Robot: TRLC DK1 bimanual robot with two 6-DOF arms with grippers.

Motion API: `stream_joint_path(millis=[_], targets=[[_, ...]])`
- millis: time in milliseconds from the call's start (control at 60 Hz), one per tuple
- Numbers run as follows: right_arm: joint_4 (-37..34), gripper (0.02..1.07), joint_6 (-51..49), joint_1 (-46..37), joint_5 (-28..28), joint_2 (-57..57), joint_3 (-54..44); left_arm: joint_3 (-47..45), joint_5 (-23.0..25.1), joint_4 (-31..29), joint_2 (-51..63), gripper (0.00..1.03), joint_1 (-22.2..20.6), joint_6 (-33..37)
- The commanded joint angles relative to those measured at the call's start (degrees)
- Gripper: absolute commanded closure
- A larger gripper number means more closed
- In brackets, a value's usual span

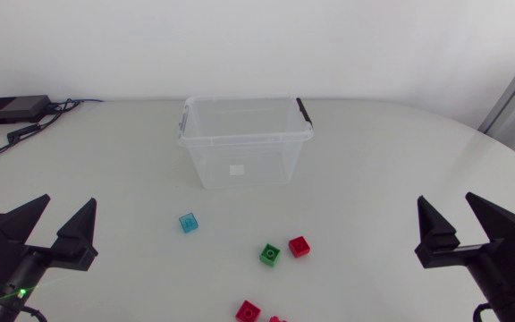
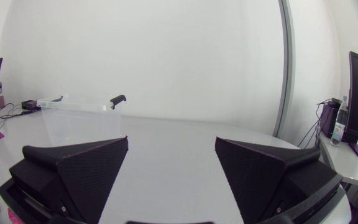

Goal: Pick up the duplo bricks and place them in the container

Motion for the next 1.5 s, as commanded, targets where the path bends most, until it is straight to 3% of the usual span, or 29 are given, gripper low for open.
stream_joint_path(millis=[0, 550, 700, 867, 1117, 1267, 1367, 1483], targets=[[-0.2, 0.06, 0.7, 0.3, 0.2, -0.3, -1.3, -1.1, -0.2, 0.2, -0.5, 0.04, -0.2, -0.6], [0.6, 0.07, 0.5, 0.4, 0.1, 0.2, 0.3, 1.1, -0.2, -0.8, -0.6, 0.05, -0.1, -0.5], [4.3, 0.07, 0.5, 0.6, -0.2, 12.7, 5.8, 4.2, -0.2, -1.7, 0.8, 0.05, 0.0, -0.5], [4.0, 0.07, 0.5, 0.7, -2.5, 31.1, 15.3, 12.0, -0.2, -2.6, 14.1, 0.06, -0.2, -0.2], [-2.1, 0.07, 2.1, 4.1, -3.0, 41.0, 22.1, 24.8, 0.7, -13.2, 33.3, 0.07, -2.6, -0.2], [-9.2, 0.07, 2.4, 5.1, -3.8, 48.7, 27.1, 30.1, 0.7, -17.4, 42.1, 0.06, -3.0, 1.8], [-18.1, 0.07, 1.8, 6.5, -4.0, 57.9, 32.9, 34.1, 1.5, -22.3, 51.2, 0.06, -4.9, 6.3], [-21.7, 0.07, 1.5, 9.4, -7.8, 63.7, 36.0, 39.6, 1.5, -29.1, 63.2, 0.06, -7.8, 17.8]])
